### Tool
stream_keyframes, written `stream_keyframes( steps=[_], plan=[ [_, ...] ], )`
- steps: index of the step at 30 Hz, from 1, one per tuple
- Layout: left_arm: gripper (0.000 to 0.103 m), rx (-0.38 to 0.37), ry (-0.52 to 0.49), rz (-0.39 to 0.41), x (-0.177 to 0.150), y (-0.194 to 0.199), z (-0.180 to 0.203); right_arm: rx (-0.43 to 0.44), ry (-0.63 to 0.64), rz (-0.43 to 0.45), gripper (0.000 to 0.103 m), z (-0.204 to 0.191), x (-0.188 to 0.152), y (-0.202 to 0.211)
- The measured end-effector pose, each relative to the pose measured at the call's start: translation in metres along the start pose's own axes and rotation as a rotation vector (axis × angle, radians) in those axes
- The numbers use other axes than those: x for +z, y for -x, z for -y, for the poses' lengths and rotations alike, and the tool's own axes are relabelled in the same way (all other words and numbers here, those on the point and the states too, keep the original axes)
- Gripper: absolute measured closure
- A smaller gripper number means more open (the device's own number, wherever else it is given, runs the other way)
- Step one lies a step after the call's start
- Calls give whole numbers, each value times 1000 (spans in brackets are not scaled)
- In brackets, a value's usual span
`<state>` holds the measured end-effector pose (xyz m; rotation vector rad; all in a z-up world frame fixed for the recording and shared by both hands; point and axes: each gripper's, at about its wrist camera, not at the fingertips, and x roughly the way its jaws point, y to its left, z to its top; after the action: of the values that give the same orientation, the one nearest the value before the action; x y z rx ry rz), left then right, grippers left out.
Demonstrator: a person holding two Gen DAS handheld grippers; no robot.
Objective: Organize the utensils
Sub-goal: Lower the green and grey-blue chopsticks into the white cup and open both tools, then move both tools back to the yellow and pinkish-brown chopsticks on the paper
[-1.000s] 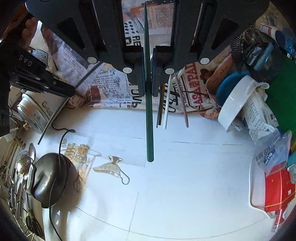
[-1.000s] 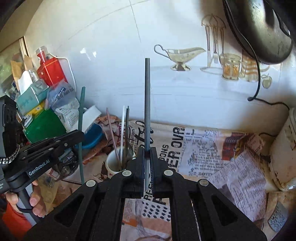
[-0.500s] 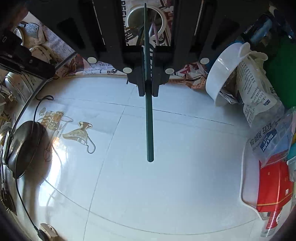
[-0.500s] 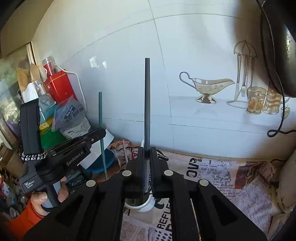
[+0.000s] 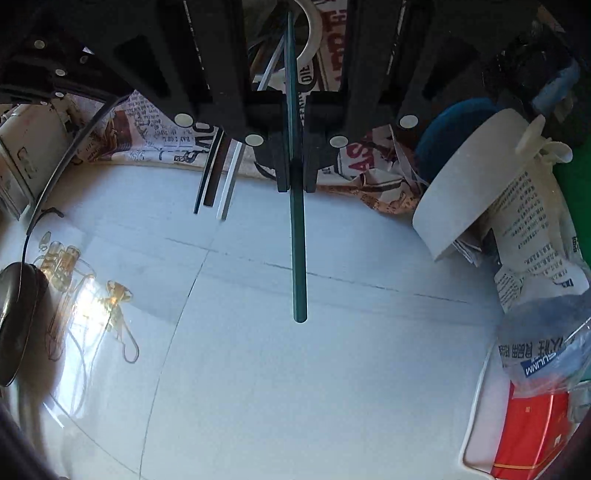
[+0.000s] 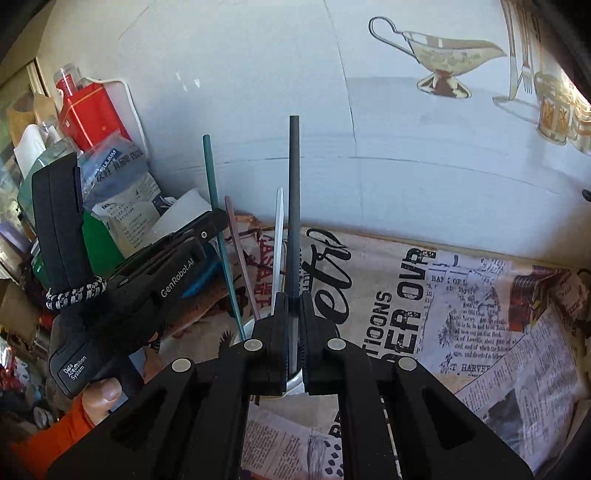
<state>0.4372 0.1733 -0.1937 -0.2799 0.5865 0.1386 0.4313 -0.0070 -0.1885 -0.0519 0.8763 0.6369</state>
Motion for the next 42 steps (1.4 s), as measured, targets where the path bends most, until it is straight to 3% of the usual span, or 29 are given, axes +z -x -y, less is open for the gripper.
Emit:
stream_keyframes(
  steps=[7, 15, 26, 32, 36, 42],
  plan=[
    [99, -17, -39, -90, -25, 3, 7, -15, 9, -54, 98, 5, -3, -11],
    [99, -27, -53, -211, -31, 12, 11, -31, 32, -75, 97, 0, -7, -4],
    [97, -40, -132, -201, -15, 73, 32, -51, 71, -11, 85, -9, -16, 45],
    [88, -60, -163, -176, -9, 107, 46, -75, 82, 44, 80, -6, -21, 77],
    [75, -62, -199, -160, -12, 123, 57, -88, 67, 70, 78, 3, -28, 98],
    [63, -74, -253, -190, -32, 127, 75, -145, 34, 65, 71, 26, -49, 112]
  ],
)
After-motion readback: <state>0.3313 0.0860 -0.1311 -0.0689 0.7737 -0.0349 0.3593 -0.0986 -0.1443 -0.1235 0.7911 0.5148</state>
